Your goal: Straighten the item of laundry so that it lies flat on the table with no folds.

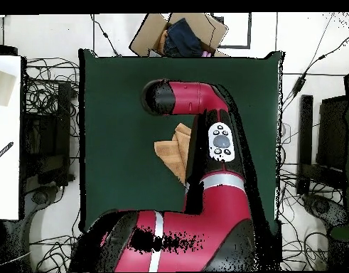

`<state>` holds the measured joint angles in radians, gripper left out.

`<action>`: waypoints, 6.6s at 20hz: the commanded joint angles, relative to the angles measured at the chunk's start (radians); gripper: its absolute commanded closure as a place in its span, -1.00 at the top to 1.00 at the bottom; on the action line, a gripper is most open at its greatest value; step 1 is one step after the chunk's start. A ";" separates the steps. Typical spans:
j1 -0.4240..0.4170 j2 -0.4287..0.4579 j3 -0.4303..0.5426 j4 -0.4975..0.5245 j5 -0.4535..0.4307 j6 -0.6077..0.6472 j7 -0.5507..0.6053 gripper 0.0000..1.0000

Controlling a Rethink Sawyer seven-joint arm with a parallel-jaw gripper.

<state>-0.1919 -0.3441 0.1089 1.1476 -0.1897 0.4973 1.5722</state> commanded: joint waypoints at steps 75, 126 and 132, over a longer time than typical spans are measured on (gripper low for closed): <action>-0.096 -0.102 -0.028 0.559 -0.186 -0.302 0.092 1.00; 0.331 0.135 -0.585 0.450 0.060 -0.724 0.209 1.00; 0.356 0.163 -0.631 0.445 0.109 -0.775 0.186 1.00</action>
<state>0.1399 -0.2505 -0.4488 1.6339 -0.1755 -0.2063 1.5722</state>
